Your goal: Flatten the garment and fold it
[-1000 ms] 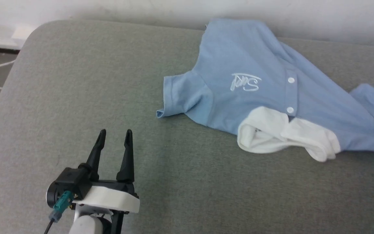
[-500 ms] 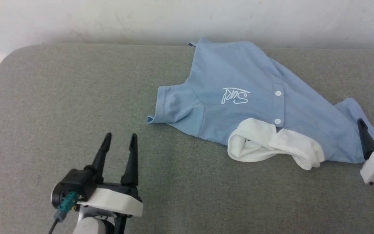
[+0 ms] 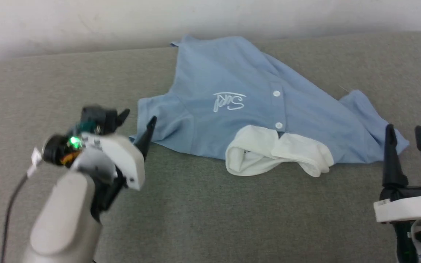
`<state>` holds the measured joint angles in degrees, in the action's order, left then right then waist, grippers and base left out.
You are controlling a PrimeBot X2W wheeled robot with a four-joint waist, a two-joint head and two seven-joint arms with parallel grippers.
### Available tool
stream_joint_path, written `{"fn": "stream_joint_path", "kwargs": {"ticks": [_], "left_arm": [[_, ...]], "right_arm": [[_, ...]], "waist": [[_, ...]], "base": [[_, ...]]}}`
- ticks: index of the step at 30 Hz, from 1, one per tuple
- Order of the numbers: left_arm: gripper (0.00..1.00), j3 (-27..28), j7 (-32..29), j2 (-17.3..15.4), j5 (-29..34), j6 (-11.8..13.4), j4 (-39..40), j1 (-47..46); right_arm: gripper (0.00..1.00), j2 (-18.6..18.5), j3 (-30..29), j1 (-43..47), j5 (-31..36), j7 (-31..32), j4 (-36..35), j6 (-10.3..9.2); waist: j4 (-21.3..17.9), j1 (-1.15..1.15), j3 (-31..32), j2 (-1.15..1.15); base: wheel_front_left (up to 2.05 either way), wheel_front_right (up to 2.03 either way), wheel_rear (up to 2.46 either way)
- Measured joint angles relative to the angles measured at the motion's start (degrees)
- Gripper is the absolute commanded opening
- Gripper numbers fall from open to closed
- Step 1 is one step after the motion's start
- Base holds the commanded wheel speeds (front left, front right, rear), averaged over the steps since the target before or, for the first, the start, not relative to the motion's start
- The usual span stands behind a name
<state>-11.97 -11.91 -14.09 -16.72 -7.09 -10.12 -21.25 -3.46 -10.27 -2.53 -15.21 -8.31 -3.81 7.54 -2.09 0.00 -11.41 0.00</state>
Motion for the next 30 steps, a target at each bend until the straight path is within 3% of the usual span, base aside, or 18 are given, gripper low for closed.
{"fn": "stream_joint_path", "kwargs": {"ticks": [6, 10, 16, 21, 23, 30], "left_arm": [[1.0, -5.43, -20.91, -7.08, -7.92, -0.02, -7.84, -11.98], [1.0, -7.81, -30.25, -9.61, -12.67, -0.02, -11.59, -16.75], [1.0, -9.91, -38.4, -13.26, -13.89, -0.05, -16.57, -20.02], [1.0, -11.17, -41.62, -14.26, -13.73, -0.42, -17.6, -22.68], [0.0, -10.94, -41.72, -14.26, -14.77, -0.42, -17.71, -22.82], [0.0, -8.62, -31.54, -14.03, -18.66, -0.42, -16.19, -19.03]], "right_arm": [[1.0, 0.38, 2.21, -0.41, 0.02, -2.21, 1.45, 0.0], [1.0, 0.38, 2.75, -1.51, -1.03, -3.42, 2.83, 0.0], [1.0, 0.4, 3.61, -2.24, -1.02, -4.9, 4.87, 0.0], [1.0, 0.38, 4.09, -2.75, -1.02, -5.46, 6.03, 0.0], [1.0, 0.4, 4.49, -3.08, -0.98, -5.64, 6.32, 0.0], [1.0, 0.43, 4.31, -3.62, -0.36, -5.93, 7.33, 0.0]], "waist": [[-3.75, 0.01, -2.49, 0.0], [-6.02, 0.01, -4.26, 0.0], [-8.41, 0.01, -6.93, 0.0], [-9.24, 0.0, -8.7, 0.0], [-9.15, 0.0, -9.07, 0.0], [-7.68, 0.01, -8.1, 0.0]], "base": [[0.0, 0.0, 0.0], [0.0, 0.0, 0.0], [0.0, 0.0, 0.0], [0.0, 0.0, 0.0], [0.0, 0.0, 0.0], [0.0, 0.0, 0.0]]}}
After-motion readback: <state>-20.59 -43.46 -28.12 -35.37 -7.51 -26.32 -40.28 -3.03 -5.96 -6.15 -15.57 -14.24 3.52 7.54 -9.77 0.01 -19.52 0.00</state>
